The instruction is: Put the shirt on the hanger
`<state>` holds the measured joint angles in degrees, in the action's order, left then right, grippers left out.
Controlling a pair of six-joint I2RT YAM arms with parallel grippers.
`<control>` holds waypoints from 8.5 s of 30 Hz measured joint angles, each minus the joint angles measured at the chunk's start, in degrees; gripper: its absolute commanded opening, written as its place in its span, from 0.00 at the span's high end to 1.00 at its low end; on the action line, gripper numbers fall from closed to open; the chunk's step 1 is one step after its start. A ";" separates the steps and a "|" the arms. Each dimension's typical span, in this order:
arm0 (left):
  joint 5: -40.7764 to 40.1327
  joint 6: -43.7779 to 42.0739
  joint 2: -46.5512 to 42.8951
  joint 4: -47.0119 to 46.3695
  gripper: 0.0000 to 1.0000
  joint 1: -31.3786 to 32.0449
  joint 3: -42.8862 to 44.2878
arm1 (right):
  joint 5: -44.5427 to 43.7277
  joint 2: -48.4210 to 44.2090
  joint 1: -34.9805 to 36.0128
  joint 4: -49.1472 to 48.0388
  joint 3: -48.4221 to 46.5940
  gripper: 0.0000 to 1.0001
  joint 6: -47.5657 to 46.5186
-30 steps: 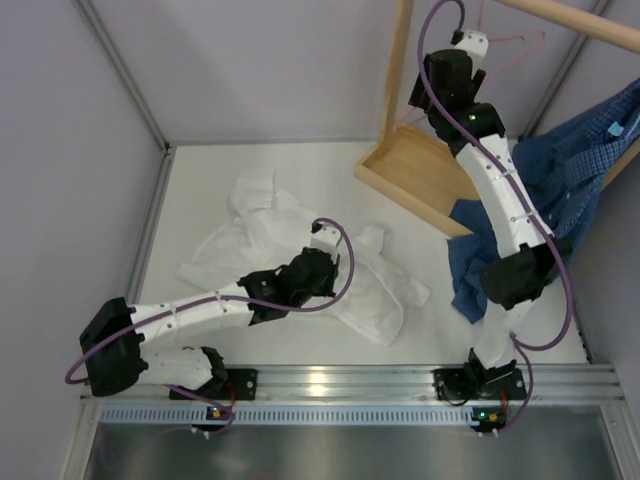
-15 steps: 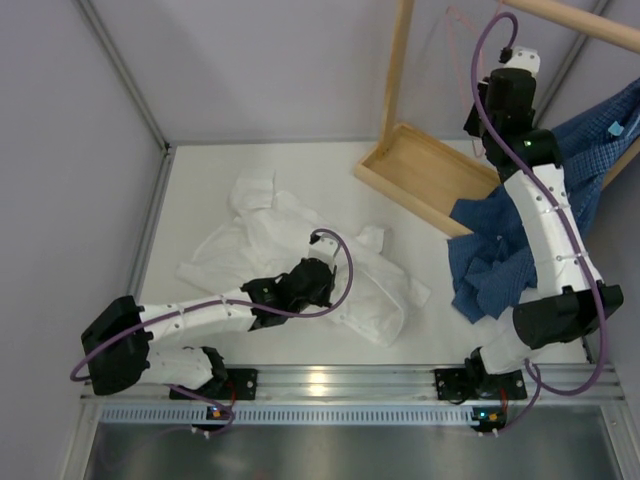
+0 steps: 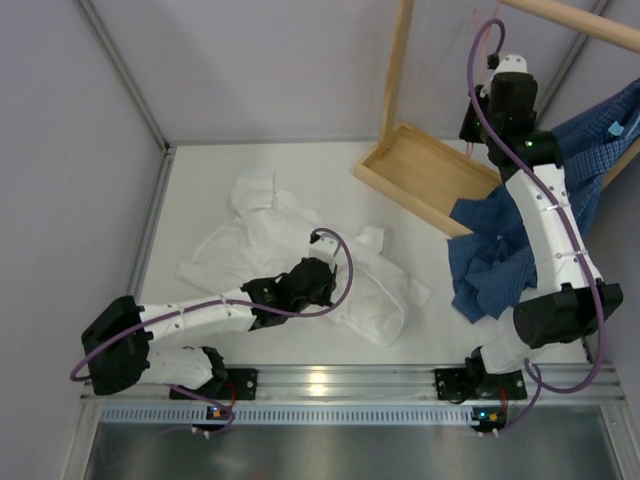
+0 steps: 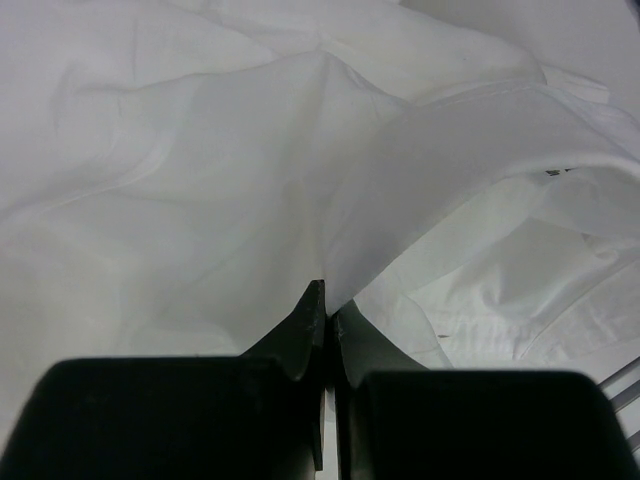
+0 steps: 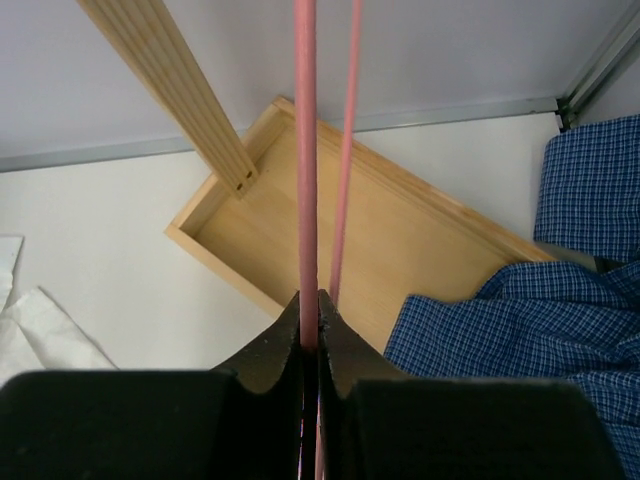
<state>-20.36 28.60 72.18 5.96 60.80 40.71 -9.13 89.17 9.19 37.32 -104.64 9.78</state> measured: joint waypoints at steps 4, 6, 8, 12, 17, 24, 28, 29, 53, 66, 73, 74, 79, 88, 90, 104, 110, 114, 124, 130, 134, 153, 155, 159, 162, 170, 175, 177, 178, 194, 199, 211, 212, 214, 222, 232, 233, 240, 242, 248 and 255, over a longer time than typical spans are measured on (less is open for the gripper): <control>0.04 0.00 0.00 0.00 1.00 0.00 0.00 | -0.39 0.00 0.00 -0.02 0.00 0.77 -0.39; 0.20 0.00 0.09 -0.11 1.00 0.00 0.00 | -0.96 0.00 0.00 0.00 0.00 0.80 -0.79; 0.37 0.00 0.37 -0.35 1.00 0.00 -0.02 | -1.49 0.00 0.00 0.00 0.00 0.83 -0.85; 0.92 0.00 0.72 -0.46 1.00 0.00 -0.02 | -2.82 0.00 0.00 0.00 0.00 0.92 -1.36; 1.44 -0.02 0.74 -0.50 1.00 -0.02 -0.02 | -3.21 0.00 0.00 0.00 0.00 1.00 -2.45; 1.49 0.00 0.74 -0.63 1.00 0.00 -0.07 | -3.30 -0.07 0.00 0.00 0.00 1.00 -3.93; 1.46 0.00 0.74 -0.83 1.00 0.00 -0.11 | -3.45 -0.17 -0.02 -0.04 -0.17 0.98 -4.94; 1.46 0.00 0.74 -0.83 1.00 0.00 -0.11 | -3.43 -0.17 -0.02 0.02 -0.33 1.00 -5.22; 0.26 0.50 0.13 -0.83 1.00 0.00 -0.63 | 0.33 -3.58 -0.37 -0.28 -6.69 1.00 -8.31; -3.43 3.82 -0.68 8.70 1.00 -6.97 9.33 | 27.71 -34.32 -0.50 3.13 29.38 1.00 -4.70; 5.09 2.45 6.14 10.73 1.00 -20.79 19.21 | 43.76 -55.80 3.58 7.61 48.52 1.00 -2.23; 6.03 2.27 7.30 10.91 1.00 -22.14 20.39 | 45.31 -57.07 3.80 8.15 48.78 1.00 -2.12; 10.67 1.73 13.70 13.49 1.00 -27.10 27.52 | 48.50 -59.54 6.05 10.05 49.13 1.00 -1.60; 17.88 2.19 21.68 15.41 1.00 -32.28 34.88 | 49.44 -60.39 9.05 11.26 54.66 1.00 -0.02; 19.32 2.54 22.08 15.56 1.00 -32.28 35.23 | 48.26 -59.93 10.12 11.72 55.76 1.00 0.37; 26.71 3.89 16.52 14.71 1.00 -32.41 29.11 | 40.63 -51.23 12.48 10.75 57.29 1.00 0.94; 26.34 3.34 17.05 15.06 1.00 -33.24 30.27 | 38.21 -52.89 14.71 10.32 57.29 1.00 0.90; 26.32 2.47 19.58 15.15 1.00 -33.90 33.09 | 35.60 -54.40 14.71 11.45 56.43 1.00 0.46; 26.62 1.62 21.11 15.34 1.00 -34.16 34.32 | 34.23 -54.93 14.80 13.14 54.60 1.00 -0.37; 26.53 1.40 21.11 15.67 1.00 -34.49 35.47 | 34.71 -55.69 14.80 13.73 53.94 1.00 -0.81; 25.16 1.27 21.16 15.76 1.00 -34.62 36.37 | 34.67 -56.96 14.80 14.71 52.94 1.00 -0.98; 29.44 1.66 22.21 17.03 1.00 -34.99 36.98 | 37.62 -51.93 14.82 13.62 51.34 1.00 -0.63; 30.67 1.81 22.14 16.90 1.00 -34.99 36.85 | 37.42 -49.11 15.15 11.82 51.34 1.00 -0.50; 31.69 1.88 22.01 16.81 1.00 -34.99 36.41 | 34.75 -44.22 18.27 9.07 51.34 1.00 0.26; 31.69 1.68 22.01 16.79 1.00 -34.99 36.39 | 32.61 -44.24 20.02 8.02 51.34 1.00 0.83; 31.71 1.66 23.39 16.59 1.00 -35.06 36.39 | 31.45 -51.15 20.31 7.45 51.32 1.00 1.88; 32.04 1.68 25.86 16.61 1.00 -35.12 36.41 | 31.69 -52.24 20.33 6.95 52.74 1.00 2.08; 32.11 1.66 25.94 16.65 1.00 -35.15 36.41 | 31.98 -52.17 20.33 6.91 54.27 1.00 2.29; 32.13 1.64 25.94 16.59 1.00 -35.17 36.44 | 32.17 -52.13 20.33 6.91 54.86 1.00 2.36; 34.49 2.12 25.14 16.15 1.00 -34.99 35.23 | 26.58 -44.22 22.71 6.95 55.19 1.00 2.19; 34.47 2.45 21.09 16.33 1.00 -33.42 32.02 | 24.00 -40.89 24.41 6.73 51.36 1.00 1.75; 34.29 -0.17 13.40 19.65 1.00 -28.50 35.23 | 28.24 -42.88 25.16 4.98 48.30 1.00 0.90; 34.36 -1.03 13.35 20.37 1.00 -26.69 36.44 | 30.27 -42.84 25.16 3.48 49.13 1.00 0.81; 34.82 -2.75 13.16 22.14 1.00 -22.14 39.08 | 34.01 -42.32 25.18 1.38 51.08 1.00 0.66; 30.75 -8.26 5.27 31.01 1.00 -6.84 44.65 | 42.25 -45.79 25.22 -7.93 58.62 1.00 1.40; 8.48 -9.29 5.44 43.67 1.00 -0.33 62.42 | 38.45 -63.67 25.31 -42.32 76.67 1.00 16.09; 6.43 -9.29 5.44 44.17 1.00 -0.17 63.76 | 37.57 -64.59 25.33 -45.29 78.51 1.00 17.59; 4.33 -10.78 6.12 45.81 1.00 -0.35 66.03 | 40.39 -58.29 26.60 -53.62 79.95 1.00 21.11; 5.90 -10.80 6.95 45.68 1.00 -0.22 65.53 | 40.87 -54.75 28.98 -54.75 79.87 1.00 21.22; 9.16 -11.08 9.97 45.68 1.00 3.91 62.88 | 36.02 -49.18 36.89 -53.72 78.99 1.00 18.45; 9.14 -12.37 10.80 44.76 1.00 8.07 62.90 | 27.43 -50.25 38.01 -55.45 78.53 1.00 17.64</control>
<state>-11.22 16.23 82.98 50.72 68.86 103.61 18.31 38.92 47.20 -18.13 -26.11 27.42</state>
